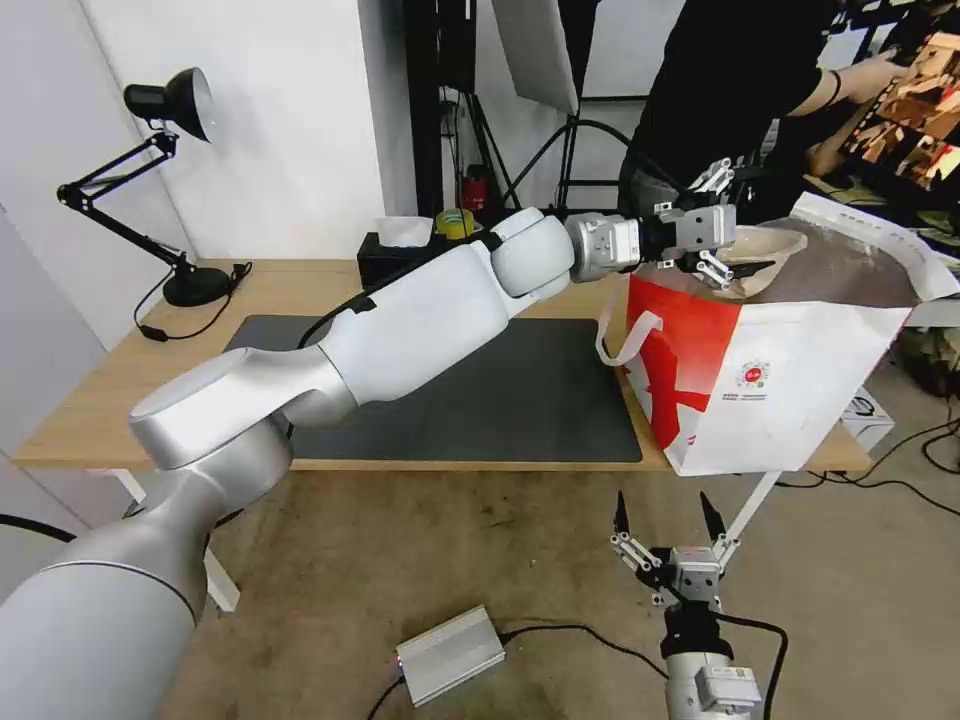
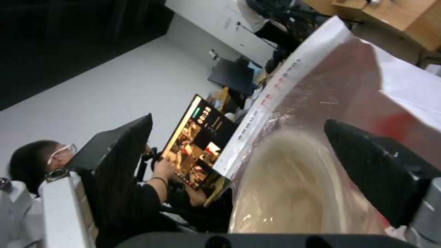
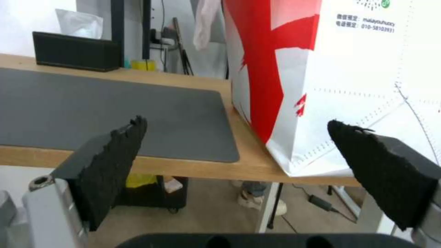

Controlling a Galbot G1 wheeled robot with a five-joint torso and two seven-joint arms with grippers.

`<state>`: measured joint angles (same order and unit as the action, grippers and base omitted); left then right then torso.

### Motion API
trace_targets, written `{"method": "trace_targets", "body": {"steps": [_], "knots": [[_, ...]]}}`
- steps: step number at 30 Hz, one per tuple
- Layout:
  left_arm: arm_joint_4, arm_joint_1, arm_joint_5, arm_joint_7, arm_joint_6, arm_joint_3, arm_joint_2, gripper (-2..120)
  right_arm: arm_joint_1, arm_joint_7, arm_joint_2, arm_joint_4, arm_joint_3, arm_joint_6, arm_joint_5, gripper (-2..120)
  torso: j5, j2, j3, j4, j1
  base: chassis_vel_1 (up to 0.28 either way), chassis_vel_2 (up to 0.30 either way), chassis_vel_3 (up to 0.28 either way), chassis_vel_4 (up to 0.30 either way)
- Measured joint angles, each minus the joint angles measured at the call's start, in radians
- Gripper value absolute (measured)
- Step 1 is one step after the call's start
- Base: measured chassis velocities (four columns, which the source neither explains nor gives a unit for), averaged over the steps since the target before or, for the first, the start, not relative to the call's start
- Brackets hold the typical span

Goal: Pick up the trash from the table and place it into the takeout bag.

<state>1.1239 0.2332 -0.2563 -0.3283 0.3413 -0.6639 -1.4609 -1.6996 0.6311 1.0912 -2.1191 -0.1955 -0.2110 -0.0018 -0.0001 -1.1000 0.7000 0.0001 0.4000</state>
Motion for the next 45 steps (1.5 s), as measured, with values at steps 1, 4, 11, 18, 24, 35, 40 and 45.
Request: {"method": "trace_targets", "body": {"steps": [1, 4, 11, 18, 24, 35, 40, 45], "knots": [[0.004, -0.001, -0.008, 0.006, -0.003, 0.000, 0.000, 100, 0.000, 0.000, 0.000, 0.000, 0.000, 0.000, -0.001, 100, 0.0000, 0.000, 0.000, 0.0000, 0.000, 0.000, 0.000, 0.000, 0.000], [0.016, -0.003, -0.025, 0.020, -0.010, -0.001, 0.003, 100, 0.000, 0.000, 0.000, 0.002, 0.001, 0.000, -0.004, 100, 0.0000, 0.000, 0.000, -0.0001, 0.000, 0.000, 0.000, 0.000, 0.000], [0.051, -0.003, -0.052, 0.036, -0.030, -0.005, 0.011, 100, 0.000, 0.001, 0.002, 0.004, 0.002, 0.000, -0.007, 100, 0.0000, 0.000, 0.000, -0.0001, 0.000, 0.000, 0.000, 0.000, 0.000], [0.076, -0.001, -0.073, 0.044, -0.037, -0.014, 0.018, 100, 0.000, 0.002, 0.004, 0.003, 0.001, 0.000, -0.008, 100, 0.0000, 0.000, 0.000, -0.0001, 0.000, 0.000, 0.000, 0.000, 0.000], [0.097, -0.001, -0.086, 0.056, -0.047, -0.018, 0.025, 100, 0.000, 0.002, 0.004, 0.001, -0.001, 0.000, -0.008, 100, 0.0000, 0.000, 0.000, -0.0001, 0.000, 0.000, 0.000, 0.000, 0.000], [0.109, 0.013, -0.093, 0.059, -0.049, 0.029, 0.073, 100, -0.013, 0.002, 0.010, -0.019, -0.016, 0.000, -0.015, 100, -0.0001, 0.000, 0.000, -0.0002, 0.000, 0.000, 0.000, 0.000, 0.000], [0.130, 0.014, -0.102, 0.060, -0.056, 0.077, 0.126, 100, -0.015, 0.003, 0.014, -0.020, -0.017, 0.000, -0.018, 100, -0.0001, 0.000, 0.000, -0.0002, 0.000, 0.000, 0.000, 0.000, 0.000], [0.162, 0.009, -0.117, 0.067, -0.072, 0.120, 0.197, 100, -0.015, 0.003, 0.014, -0.021, -0.017, 0.002, -0.020, 100, -0.0002, 0.000, 0.000, -0.0002, 0.000, 0.000, 0.000, 0.000, 0.000]]}}
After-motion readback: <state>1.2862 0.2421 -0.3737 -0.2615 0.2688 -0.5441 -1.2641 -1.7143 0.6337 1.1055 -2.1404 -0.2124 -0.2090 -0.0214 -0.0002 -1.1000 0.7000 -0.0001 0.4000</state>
